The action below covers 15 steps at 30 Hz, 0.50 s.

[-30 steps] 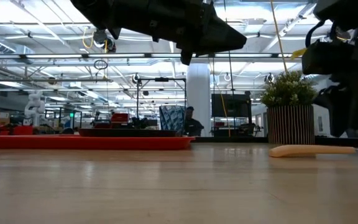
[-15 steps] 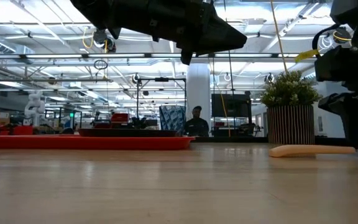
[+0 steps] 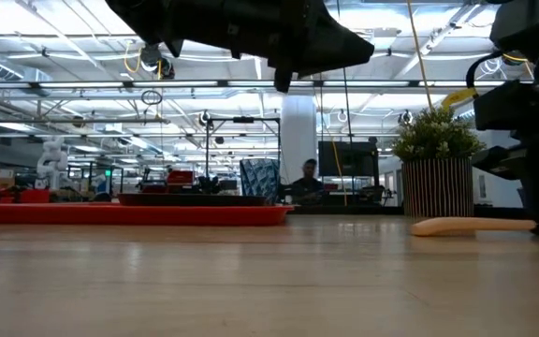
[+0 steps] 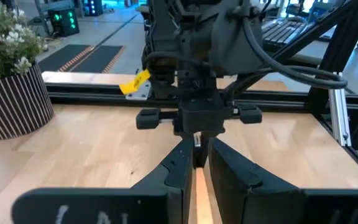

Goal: Pick and place plate/cup/fork/spoon on tray
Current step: Put the light orange fork on the red tray to the left of the black plate

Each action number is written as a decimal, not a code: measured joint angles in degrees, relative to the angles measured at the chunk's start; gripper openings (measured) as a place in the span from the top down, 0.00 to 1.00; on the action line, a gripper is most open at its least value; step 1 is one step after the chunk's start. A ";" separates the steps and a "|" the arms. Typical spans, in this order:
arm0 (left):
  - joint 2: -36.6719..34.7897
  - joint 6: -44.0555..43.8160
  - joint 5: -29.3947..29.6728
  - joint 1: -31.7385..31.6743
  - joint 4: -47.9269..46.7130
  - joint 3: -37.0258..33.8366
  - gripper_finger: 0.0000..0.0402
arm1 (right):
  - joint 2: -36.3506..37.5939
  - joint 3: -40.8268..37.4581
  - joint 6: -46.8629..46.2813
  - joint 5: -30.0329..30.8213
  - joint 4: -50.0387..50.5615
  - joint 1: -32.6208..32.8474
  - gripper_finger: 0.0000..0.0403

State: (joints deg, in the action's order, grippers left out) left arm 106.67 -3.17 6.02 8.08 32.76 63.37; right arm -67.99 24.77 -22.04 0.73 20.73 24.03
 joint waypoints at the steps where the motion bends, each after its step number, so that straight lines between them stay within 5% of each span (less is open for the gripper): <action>1: 0.00 0.04 0.00 0.06 0.40 0.00 0.86 | 0.56 0.00 0.37 -0.29 0.06 -0.16 0.97; 11: 0.00 2.50 0.01 0.50 0.91 0.02 0.85 | 7.15 2.28 3.15 2.90 0.49 -0.35 0.98; 15: 0.00 6.95 0.05 1.47 0.94 0.02 0.77 | 9.48 2.73 2.89 4.74 -0.62 -0.35 0.98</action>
State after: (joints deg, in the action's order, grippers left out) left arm 106.67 3.78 6.07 9.55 33.71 63.40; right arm -58.51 27.50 -19.14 5.47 20.11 23.68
